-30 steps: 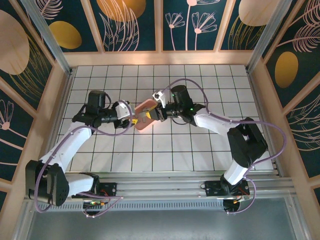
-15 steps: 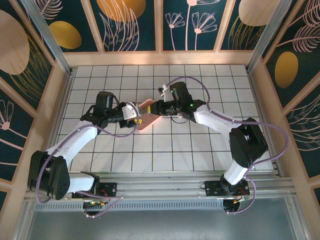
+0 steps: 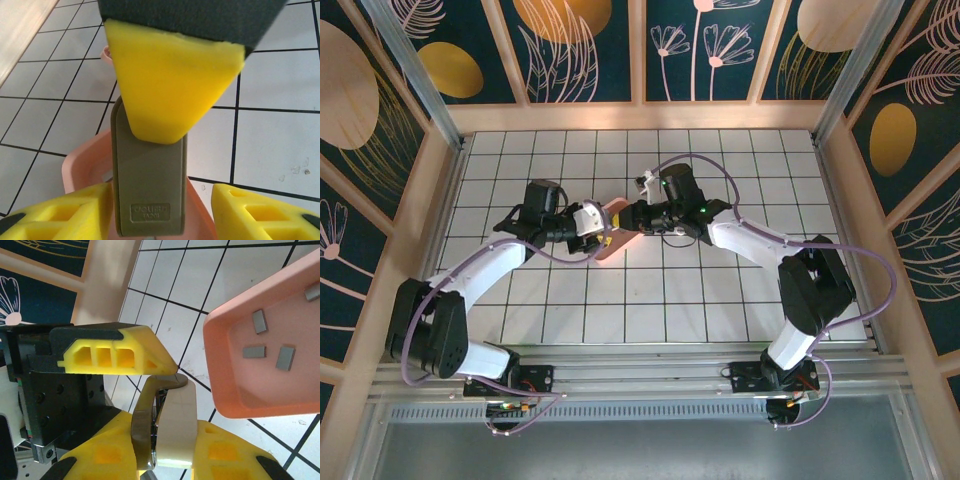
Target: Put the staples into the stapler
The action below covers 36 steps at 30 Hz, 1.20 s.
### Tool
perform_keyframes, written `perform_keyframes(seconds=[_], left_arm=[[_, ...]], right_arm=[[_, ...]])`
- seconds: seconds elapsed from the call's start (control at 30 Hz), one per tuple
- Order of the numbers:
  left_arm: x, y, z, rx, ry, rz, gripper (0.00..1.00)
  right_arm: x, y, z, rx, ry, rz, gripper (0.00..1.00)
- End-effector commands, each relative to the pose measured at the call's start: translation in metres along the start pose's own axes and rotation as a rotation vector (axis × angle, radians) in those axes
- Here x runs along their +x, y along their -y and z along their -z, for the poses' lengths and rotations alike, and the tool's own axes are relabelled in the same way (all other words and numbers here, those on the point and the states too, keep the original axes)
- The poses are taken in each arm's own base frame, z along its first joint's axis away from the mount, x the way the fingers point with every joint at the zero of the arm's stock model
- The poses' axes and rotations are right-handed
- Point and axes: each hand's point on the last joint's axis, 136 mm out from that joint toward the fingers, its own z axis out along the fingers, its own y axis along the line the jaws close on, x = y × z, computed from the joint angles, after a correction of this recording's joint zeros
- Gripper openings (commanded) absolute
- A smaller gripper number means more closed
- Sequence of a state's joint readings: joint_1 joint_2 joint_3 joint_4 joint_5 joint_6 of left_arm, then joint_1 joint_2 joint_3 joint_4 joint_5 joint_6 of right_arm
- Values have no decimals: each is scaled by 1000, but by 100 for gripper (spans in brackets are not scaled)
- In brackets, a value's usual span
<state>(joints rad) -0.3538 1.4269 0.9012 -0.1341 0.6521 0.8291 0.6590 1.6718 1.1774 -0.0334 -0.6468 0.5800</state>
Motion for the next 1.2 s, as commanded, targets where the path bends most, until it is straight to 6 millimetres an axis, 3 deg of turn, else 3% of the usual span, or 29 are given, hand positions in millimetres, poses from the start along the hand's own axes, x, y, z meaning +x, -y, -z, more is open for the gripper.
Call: perform_keyframes(seconds=[0.0,0.13,0.23,0.37,0.4,0.57,0.7,0.9,1.17], left_arm=[[-15,-10,-1,-9,33,-6,48],[-17,-11,-1,-4,33,-4,34],[-13,-9,-2,10,15,13,15],[-20,-5,-1,64,18,20,8],[-21,-3,0,82,24,13,8],[-29,7,3,144,58,8,7],[-36,18,5,200,102,4,6],[-45,26,9,257,145,-3,5],[-50,29,11,277,170,-7,5]], right_arm=[[-6,-10,0,-41,10,18,4],[-5,-11,0,-45,8,19,5],[-5,-14,2,-52,6,50,8],[-5,-5,14,26,43,243,51],[-4,-4,20,37,53,331,55],[-10,2,53,70,109,660,58],[6,-10,66,-39,138,1005,58],[14,-11,60,-82,127,1307,58],[19,-14,40,-148,82,1378,57]])
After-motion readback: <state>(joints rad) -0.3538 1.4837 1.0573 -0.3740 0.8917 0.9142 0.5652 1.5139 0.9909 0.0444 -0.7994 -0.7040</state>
